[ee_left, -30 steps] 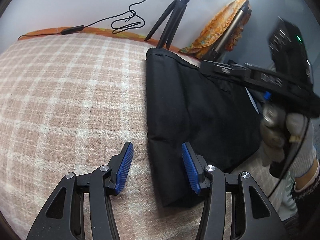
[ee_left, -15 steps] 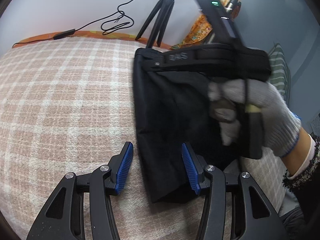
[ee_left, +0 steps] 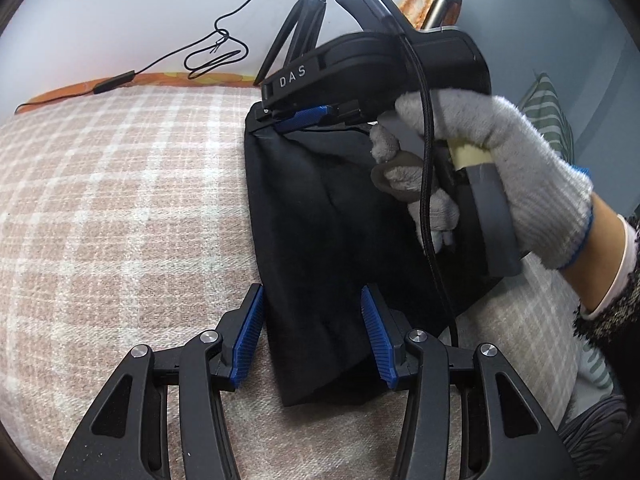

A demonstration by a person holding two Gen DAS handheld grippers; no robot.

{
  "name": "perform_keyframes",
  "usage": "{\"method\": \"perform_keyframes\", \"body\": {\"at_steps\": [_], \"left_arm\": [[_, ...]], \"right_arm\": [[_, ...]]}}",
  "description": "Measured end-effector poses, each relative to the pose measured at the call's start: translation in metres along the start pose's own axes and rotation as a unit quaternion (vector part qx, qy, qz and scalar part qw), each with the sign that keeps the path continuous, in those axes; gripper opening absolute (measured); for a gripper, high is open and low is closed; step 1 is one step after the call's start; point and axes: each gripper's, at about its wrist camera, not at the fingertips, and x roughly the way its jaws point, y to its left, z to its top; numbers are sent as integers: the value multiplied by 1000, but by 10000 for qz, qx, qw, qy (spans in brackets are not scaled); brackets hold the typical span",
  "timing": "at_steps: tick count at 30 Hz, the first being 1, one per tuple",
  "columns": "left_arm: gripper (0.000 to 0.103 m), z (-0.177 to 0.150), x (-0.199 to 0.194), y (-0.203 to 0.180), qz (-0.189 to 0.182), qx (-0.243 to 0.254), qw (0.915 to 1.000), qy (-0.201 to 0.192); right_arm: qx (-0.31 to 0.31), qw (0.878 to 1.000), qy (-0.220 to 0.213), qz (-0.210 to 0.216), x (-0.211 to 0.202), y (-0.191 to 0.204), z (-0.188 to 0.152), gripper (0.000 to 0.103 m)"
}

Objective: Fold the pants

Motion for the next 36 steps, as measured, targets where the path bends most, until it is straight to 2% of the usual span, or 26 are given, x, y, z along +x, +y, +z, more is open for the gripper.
{"method": "perform_keyframes", "body": {"at_steps": [4, 11, 16, 24, 31, 36], "left_arm": [[46, -2, 2, -1, -12, 55, 10000, -41], [46, -5, -1, -3, -50, 104, 9999, -106], [46, -6, -4, -2, -98, 84, 9998, -149], [46, -8, -10, 4, -327, -65, 9991, -265], [46, -7, -14, 0, -509, -29, 9976, -459], [46, -8, -15, -4, -548, 56, 9972, -499]], "right_arm": [[4, 9996, 281, -8, -1, 6, 2, 36], [-45, 9971, 754, 19, 0, 24, 1, 37], [-112, 9938, 1101, -70, -2, 35, -4, 45], [-190, 9876, 1513, -373, -1, 45, -16, 48], [-138, 9845, 1677, -490, 4, 48, -22, 56], [-350, 9828, 1665, -719, 6, 57, -28, 55]]}}
